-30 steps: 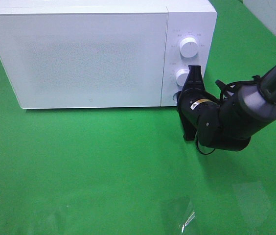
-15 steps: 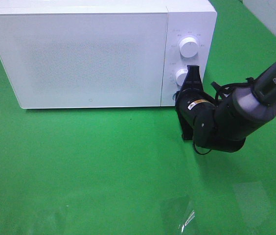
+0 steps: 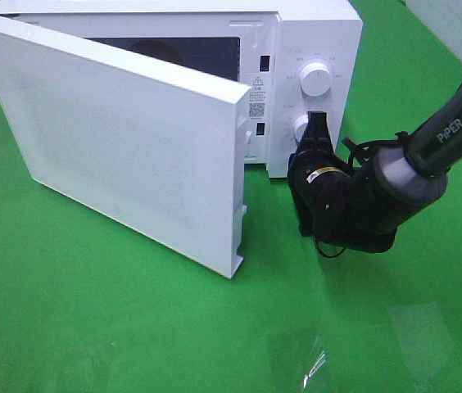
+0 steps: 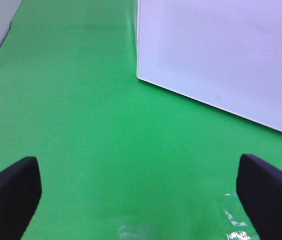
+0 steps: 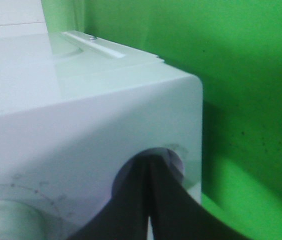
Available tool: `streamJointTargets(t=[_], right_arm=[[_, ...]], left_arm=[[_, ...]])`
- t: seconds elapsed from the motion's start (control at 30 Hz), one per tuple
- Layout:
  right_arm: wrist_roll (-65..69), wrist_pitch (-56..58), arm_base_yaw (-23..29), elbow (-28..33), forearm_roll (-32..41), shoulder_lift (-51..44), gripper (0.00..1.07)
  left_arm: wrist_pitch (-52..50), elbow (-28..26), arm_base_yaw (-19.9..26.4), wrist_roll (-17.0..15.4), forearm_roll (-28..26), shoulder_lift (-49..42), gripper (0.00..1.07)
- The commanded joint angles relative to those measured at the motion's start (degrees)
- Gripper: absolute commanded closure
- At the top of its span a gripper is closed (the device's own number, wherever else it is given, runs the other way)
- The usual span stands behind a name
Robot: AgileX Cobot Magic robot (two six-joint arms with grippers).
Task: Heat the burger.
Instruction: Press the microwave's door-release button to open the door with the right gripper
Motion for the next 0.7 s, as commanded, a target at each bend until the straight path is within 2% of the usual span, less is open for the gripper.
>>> streamJointTargets(t=[0.03, 0.5, 0.7], right_arm=[[-0.7, -22.1, -2.4, -5.8, -4.9, -0.6, 1.07], [0.6, -14.6, -2.2, -5.4, -6.2, -0.8, 1.07], [2.5, -10.1, -1.5, -2.8, -6.4, -1.8, 1.07]], left_arm=[[-0.5, 0.2, 0.3, 0.1, -0.1, -0.9, 0.09], [-0.5, 0.2, 0.3, 0.1, -0.1, -0.9, 0.09], [-0.5, 0.2, 0.3, 0.1, -0.1, -0.9, 0.09]])
